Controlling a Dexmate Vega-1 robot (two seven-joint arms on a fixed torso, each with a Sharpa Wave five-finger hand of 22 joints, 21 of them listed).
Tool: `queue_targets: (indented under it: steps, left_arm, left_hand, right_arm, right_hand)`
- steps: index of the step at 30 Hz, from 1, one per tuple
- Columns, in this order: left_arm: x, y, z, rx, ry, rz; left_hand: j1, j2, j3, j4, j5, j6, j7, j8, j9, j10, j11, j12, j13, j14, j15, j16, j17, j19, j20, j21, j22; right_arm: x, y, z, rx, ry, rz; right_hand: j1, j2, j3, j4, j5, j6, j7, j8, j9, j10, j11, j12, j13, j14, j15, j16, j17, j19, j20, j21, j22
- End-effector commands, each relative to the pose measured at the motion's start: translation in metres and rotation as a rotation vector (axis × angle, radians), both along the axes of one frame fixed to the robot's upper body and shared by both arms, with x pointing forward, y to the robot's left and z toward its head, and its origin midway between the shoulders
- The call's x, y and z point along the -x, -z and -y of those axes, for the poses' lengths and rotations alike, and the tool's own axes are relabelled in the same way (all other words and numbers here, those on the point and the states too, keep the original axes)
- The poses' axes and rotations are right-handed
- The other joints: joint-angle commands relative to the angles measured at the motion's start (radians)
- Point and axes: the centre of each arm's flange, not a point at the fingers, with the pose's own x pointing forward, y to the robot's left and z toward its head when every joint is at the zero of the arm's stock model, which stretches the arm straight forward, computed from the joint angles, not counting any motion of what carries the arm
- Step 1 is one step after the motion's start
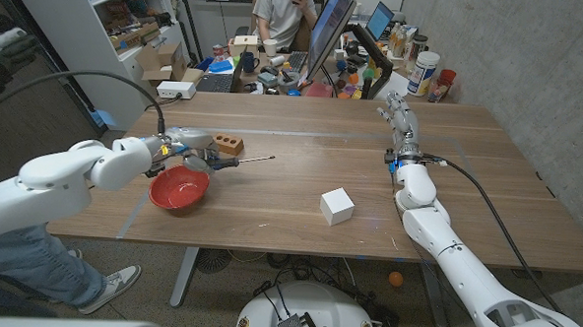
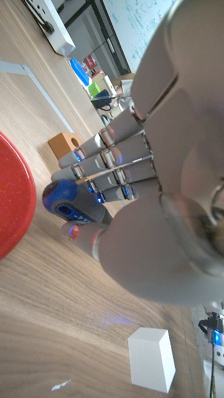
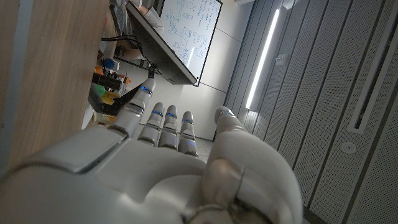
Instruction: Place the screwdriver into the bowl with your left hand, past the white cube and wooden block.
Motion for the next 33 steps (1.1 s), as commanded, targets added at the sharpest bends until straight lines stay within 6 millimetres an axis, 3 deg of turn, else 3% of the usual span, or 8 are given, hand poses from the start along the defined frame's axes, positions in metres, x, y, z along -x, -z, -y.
queue_targets:
  steps: [1, 15, 33]
  left_arm:
    - [0.019, 0.001, -0.030, 0.043, -0.109, 0.015]
    - [0.036, 0.013, -0.038, 0.038, -0.155, 0.007]
    - [0.064, 0.022, -0.069, 0.016, -0.313, 0.063]
  left_hand:
    - [0.080, 0.085, 0.006, 0.005, 0.016, 0.216, -0.084, 0.047, 0.003, 0.174, -0.165, -0.004, 0.003, 0.052, -0.077, -0.001, 0.006, -0.001, 0.001, 0.006, 0.003]
    - [0.081, 0.085, 0.006, 0.005, 0.017, 0.215, -0.084, 0.047, 0.004, 0.176, -0.164, -0.008, 0.007, 0.053, -0.079, -0.003, 0.006, -0.002, 0.002, 0.009, 0.003]
    - [0.080, 0.085, 0.003, 0.006, 0.017, 0.214, -0.085, 0.047, 0.004, 0.180, -0.167, -0.012, 0.009, 0.054, -0.078, -0.004, 0.008, -0.005, 0.002, 0.012, 0.003]
  right_arm:
    - [-0.001, 0.002, -0.004, 0.002, -0.003, -0.006]
    - [-0.002, -0.002, -0.008, 0.015, -0.016, -0.001]
    - [0.001, 0.004, -0.009, 0.025, -0.026, -0.017]
  right_hand:
    - [-0.006, 0.004, 0.001, -0.005, 0.005, 0.012, -0.001, -0.002, 0.001, 0.010, -0.002, 0.003, 0.003, 0.006, 0.001, 0.002, -0.001, 0.008, 0.000, 0.000, 0.004]
    - [-0.007, 0.004, 0.001, -0.005, 0.005, 0.012, -0.001, -0.002, 0.001, 0.011, 0.000, 0.003, 0.002, 0.006, -0.001, 0.003, -0.002, 0.008, 0.000, 0.000, 0.004]
    - [-0.008, 0.004, 0.000, -0.006, 0.005, 0.013, -0.002, -0.002, 0.001, 0.011, -0.001, 0.003, 0.002, 0.006, 0.000, 0.003, -0.003, 0.008, 0.000, 0.000, 0.004]
